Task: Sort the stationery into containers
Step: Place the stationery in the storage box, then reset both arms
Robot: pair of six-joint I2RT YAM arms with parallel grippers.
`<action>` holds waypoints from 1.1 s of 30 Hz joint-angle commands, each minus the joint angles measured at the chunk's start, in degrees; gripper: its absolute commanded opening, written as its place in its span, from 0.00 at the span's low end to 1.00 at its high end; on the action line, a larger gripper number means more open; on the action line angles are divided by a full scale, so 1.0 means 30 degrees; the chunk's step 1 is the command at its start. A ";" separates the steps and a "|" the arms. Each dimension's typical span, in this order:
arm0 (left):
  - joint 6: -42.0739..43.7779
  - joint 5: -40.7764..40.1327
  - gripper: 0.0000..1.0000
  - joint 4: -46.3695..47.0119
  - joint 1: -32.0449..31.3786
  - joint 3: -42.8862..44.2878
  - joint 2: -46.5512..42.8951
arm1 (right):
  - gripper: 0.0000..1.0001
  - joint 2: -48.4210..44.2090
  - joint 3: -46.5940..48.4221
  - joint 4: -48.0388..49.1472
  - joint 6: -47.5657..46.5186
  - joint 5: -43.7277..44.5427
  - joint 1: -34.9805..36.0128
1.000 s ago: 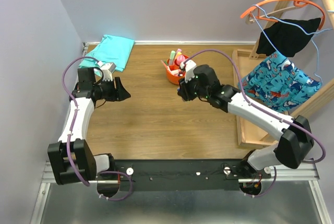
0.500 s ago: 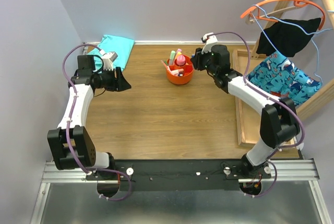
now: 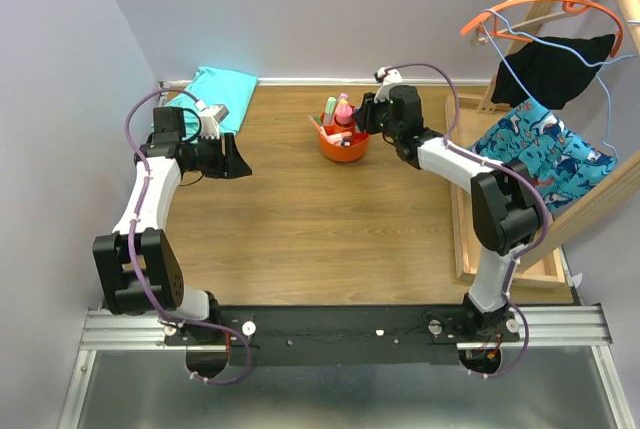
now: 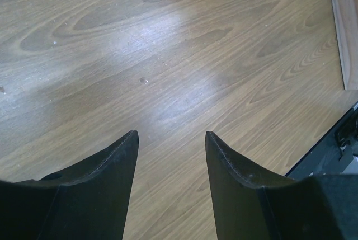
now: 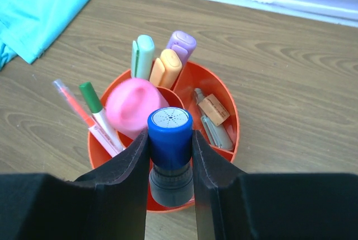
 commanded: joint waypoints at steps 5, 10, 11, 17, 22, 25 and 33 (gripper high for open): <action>0.0268 -0.0131 0.60 -0.0252 -0.0086 0.0749 0.0559 | 0.12 0.0691 0.0665 -0.0064 0.1045 0.0069 0.0017; 0.0121 -0.0043 0.60 -0.0076 -0.0116 0.0690 0.0676 | 0.20 0.0720 0.0050 0.0141 0.1366 0.0332 -0.0012; 0.0121 -0.0043 0.60 -0.0076 -0.0116 0.0690 0.0676 | 0.24 0.0749 0.0019 0.0112 0.1455 0.0333 -0.0012; 0.0179 -0.0102 0.60 -0.0105 -0.0145 0.0661 0.0501 | 0.42 0.0779 -0.0010 -0.0064 0.1749 0.0538 -0.0012; 0.0121 -0.0102 0.60 -0.0047 -0.0145 0.0515 0.0354 | 0.50 0.0633 -0.0039 -0.0123 0.1778 0.0743 -0.0012; 0.0121 -0.0072 0.60 -0.0046 -0.0145 0.0485 0.0325 | 0.54 0.0428 -0.0215 -0.0123 0.1836 0.0977 -0.0012; -0.0230 0.0104 0.60 0.0246 -0.0233 0.0661 0.0032 | 0.58 -0.1327 -0.0332 -0.1962 0.1574 0.1329 -0.0012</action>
